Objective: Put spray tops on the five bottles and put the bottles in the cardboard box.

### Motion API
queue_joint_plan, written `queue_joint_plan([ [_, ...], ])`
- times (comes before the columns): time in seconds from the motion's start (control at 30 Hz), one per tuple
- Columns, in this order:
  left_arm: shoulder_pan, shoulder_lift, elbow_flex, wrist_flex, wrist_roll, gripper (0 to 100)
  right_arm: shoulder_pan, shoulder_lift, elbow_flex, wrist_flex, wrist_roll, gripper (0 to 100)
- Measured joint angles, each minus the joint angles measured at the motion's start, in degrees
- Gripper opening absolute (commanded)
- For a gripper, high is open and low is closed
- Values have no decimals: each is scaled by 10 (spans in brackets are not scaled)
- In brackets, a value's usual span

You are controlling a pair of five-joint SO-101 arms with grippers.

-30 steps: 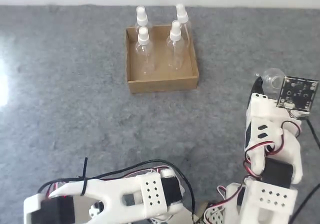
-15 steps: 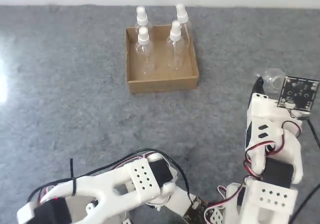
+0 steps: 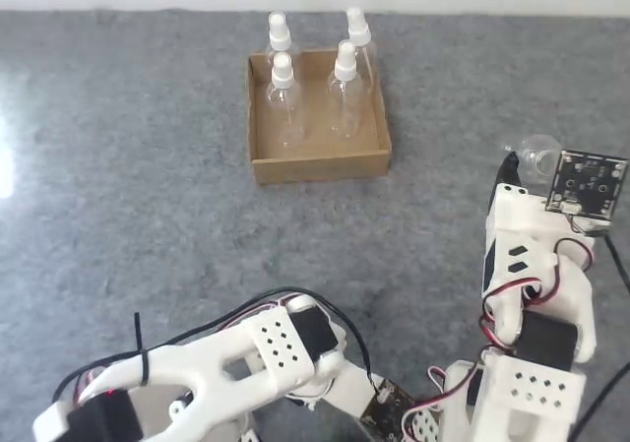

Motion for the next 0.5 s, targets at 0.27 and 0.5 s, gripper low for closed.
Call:
queue_joint_plan([
  [0.27,-92,0,-7,9,-16,16,-2,0,0,0,0,74],
  [0.5,-193,0,-9,9,-82,16,-2,0,0,0,0,74],
])
